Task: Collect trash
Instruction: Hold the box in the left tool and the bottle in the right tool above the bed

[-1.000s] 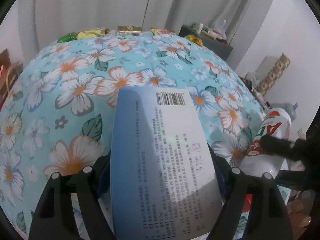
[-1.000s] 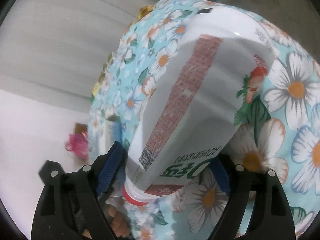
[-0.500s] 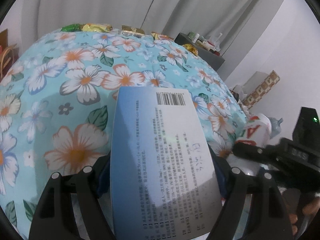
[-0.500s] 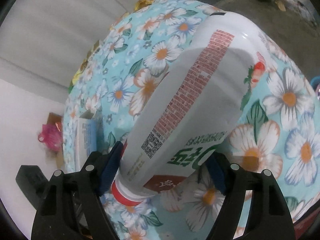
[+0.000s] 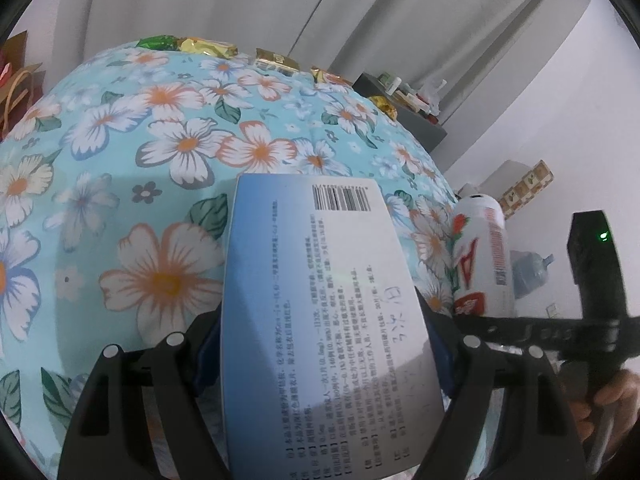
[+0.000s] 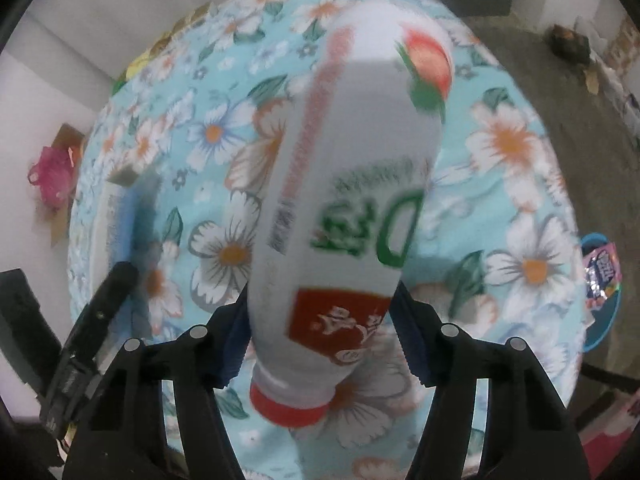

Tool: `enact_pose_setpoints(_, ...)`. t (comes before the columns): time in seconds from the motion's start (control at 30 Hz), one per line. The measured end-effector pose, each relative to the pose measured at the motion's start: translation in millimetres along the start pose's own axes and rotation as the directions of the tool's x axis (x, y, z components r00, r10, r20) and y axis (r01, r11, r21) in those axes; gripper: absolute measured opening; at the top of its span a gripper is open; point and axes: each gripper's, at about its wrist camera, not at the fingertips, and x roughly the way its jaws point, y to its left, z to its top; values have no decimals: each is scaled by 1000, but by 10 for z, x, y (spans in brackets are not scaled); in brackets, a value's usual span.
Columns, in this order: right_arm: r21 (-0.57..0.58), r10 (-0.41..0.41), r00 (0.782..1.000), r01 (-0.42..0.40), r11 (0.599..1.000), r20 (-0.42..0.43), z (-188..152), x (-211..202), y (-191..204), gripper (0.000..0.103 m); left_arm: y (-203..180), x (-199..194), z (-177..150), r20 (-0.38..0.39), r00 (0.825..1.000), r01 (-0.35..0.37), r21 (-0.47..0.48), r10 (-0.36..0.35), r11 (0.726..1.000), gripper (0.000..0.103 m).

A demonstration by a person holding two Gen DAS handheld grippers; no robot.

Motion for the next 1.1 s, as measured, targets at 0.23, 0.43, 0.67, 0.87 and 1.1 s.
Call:
enact_pose_setpoints(0.23,-6,-69,996,70,998,63,-20,51,164,73,13,-11,-7,2,1000,6,-3,-6,1000,78)
enact_pose_setpoints(0.43,127,41,991,-57,990,123,-104,-69,-85,71,8,-3,-7,1,1000,1,5,-1,1000,78)
enact_pose_setpoints(0.67,137,49,981,-75,988,186,-203,-106,-129,58,4,3,8,1,1000,-14,3,13,1000,78)
enact_pose_setpoints(0.87,107,71,983,-89,990,169,-126,-104,-106,57,-13,-15,-2,0,999,-32,13,32,999,76)
enact_pose_setpoints(1.1,25,220,975,-220,975,22,-199,-178,-261,57,13,-227,-148,-77,997,-19,18,21,1000,76)
